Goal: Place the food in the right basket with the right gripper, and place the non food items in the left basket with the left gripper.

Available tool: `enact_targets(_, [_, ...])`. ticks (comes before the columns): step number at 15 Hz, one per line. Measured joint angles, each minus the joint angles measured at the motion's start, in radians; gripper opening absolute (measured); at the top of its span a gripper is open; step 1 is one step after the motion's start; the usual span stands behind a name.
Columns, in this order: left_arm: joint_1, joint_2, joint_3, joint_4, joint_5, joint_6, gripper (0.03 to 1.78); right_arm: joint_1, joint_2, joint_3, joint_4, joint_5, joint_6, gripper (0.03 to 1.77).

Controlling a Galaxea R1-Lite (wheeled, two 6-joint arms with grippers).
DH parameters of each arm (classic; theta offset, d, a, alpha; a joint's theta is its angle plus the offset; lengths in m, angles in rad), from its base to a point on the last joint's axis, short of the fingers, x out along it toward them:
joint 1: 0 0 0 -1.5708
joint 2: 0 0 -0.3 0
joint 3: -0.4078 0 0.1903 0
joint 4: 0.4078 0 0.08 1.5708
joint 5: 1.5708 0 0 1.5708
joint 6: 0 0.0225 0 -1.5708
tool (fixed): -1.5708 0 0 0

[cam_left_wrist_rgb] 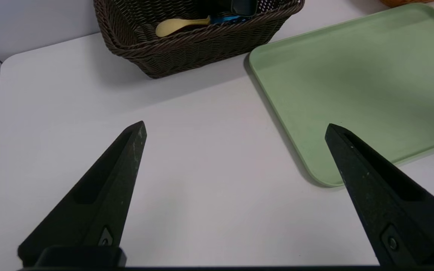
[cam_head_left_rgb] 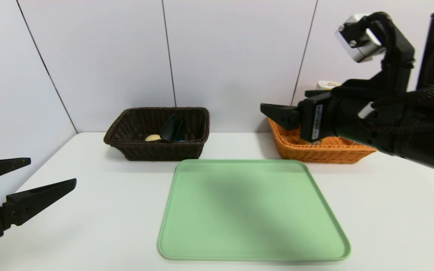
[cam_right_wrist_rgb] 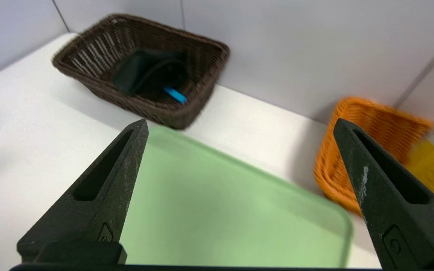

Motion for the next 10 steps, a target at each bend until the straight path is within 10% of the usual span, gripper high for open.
enact_targets(10, [0.000, -0.067, 0.053, -0.001, 0.113, 0.000, 1.69, -0.456, -0.327, 0.300, 0.034, -0.030, -0.028, 1.69])
